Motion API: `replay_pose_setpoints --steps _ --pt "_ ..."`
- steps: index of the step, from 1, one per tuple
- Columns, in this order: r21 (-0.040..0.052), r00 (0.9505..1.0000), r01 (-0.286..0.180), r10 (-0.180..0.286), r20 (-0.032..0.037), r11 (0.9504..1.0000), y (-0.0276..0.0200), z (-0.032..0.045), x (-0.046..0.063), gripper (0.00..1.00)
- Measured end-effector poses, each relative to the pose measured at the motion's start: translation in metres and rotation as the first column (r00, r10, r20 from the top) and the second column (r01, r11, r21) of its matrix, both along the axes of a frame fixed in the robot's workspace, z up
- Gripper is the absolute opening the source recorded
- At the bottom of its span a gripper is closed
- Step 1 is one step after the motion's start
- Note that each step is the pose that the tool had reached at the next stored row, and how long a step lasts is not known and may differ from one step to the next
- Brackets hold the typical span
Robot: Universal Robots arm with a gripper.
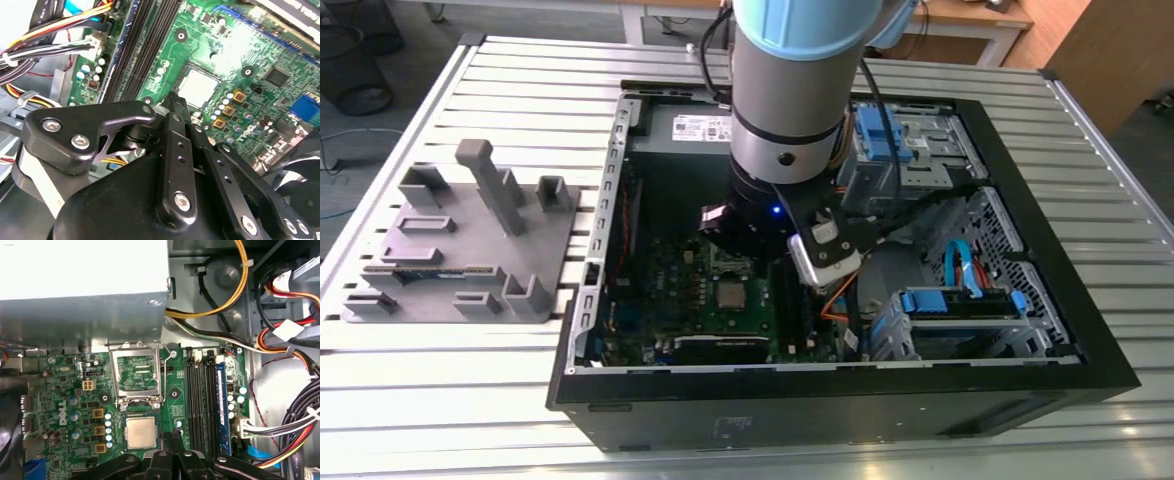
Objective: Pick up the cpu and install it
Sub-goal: 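Close the cpu cover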
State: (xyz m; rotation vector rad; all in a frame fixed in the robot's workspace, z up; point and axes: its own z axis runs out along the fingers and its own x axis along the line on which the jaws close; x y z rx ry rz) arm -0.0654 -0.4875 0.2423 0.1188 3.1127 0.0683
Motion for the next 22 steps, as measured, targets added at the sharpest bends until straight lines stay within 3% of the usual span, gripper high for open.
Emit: replay_pose_setpoints --steps 14,18,22 --pt "-0.0001 0.9999 -0.016 0.016 0.0 0.9999 0.0035 -0.0008 0.025 0.11" --pt "-0.0002 0.9988 -0.048 0.048 -0.0001 0.9988 0.0035 -0.0014 0.027 0.11" --pt "-0.0002 0.9943 -0.106 0.106 0.0 0.9943 0.0035 -0.0023 0.027 0.11"
